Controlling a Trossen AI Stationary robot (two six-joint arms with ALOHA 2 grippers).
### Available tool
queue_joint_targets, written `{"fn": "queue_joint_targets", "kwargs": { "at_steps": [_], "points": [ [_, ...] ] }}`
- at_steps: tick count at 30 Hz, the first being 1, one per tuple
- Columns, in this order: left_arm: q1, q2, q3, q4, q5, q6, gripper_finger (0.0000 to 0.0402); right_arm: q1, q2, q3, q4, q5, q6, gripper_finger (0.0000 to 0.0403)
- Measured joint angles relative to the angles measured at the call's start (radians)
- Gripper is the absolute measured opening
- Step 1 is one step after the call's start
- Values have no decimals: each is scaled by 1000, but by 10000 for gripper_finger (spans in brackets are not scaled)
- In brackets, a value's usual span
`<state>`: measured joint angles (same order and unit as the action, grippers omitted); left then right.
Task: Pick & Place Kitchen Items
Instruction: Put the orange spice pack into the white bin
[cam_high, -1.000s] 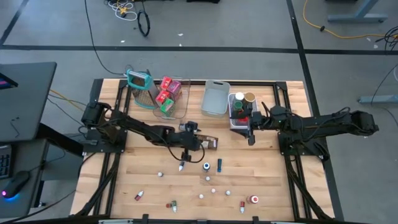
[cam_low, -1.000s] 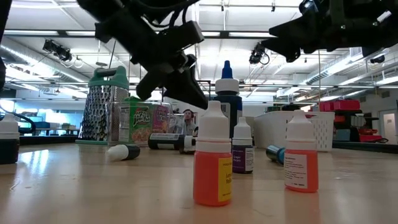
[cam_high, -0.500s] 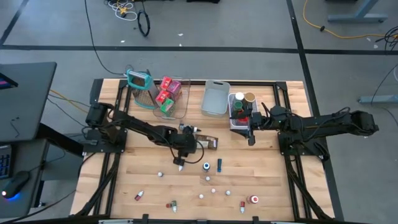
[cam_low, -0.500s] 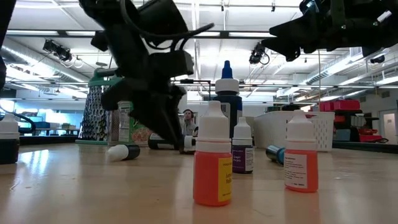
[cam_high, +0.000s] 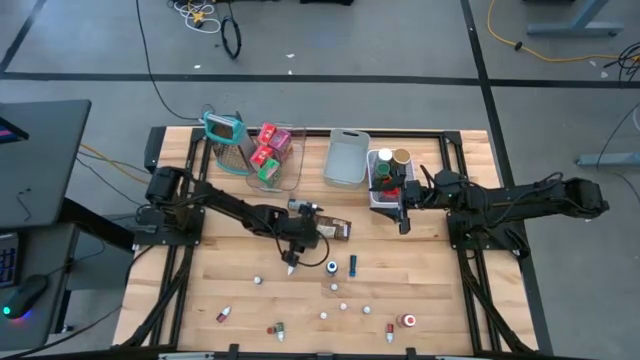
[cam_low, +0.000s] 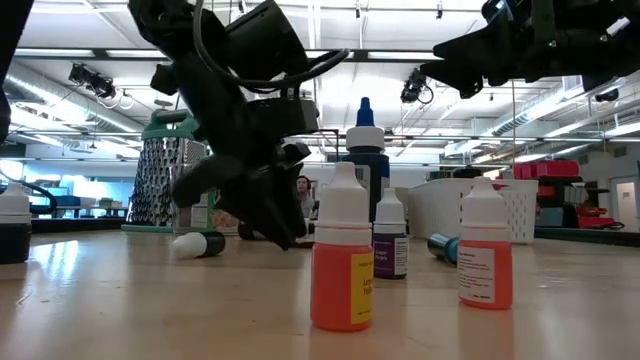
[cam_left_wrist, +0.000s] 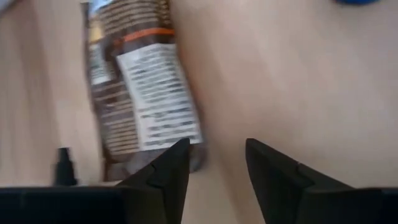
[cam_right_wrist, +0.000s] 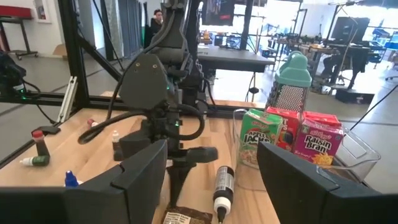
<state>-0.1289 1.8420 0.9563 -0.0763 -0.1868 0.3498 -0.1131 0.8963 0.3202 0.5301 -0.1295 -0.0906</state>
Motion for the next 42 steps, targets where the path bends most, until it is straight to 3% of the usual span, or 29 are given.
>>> {"fn": "queue_joint_targets", "kwargs": {
  "at_steps": [5,13,17,21,23,26,32,38,42],
  "points": [
    [16,1,-1,12,-51,58,152,0,0,0,0,0,-1,261],
    [68,13,0,15,82,-46,122,0,0,0,0,1,-7,261],
    [82,21,1,17,106,-18,82,0,0,0,0,1,-7,261],
    [86,23,1,21,110,-35,17,0,0,0,0,2,-27,261],
    [84,21,1,29,103,-56,9,0,0,0,0,2,-31,261],
    [73,16,7,31,65,-46,6,0,0,0,1,2,-31,261],
    [27,-25,111,-53,-166,79,4,0,8,0,15,2,-31,261],
    [10,-23,261,-42,-282,342,3,-1,73,6,27,50,-28,261],
    [20,-23,326,-48,-326,390,2,2,154,60,-8,22,-46,261]
  ]
}}
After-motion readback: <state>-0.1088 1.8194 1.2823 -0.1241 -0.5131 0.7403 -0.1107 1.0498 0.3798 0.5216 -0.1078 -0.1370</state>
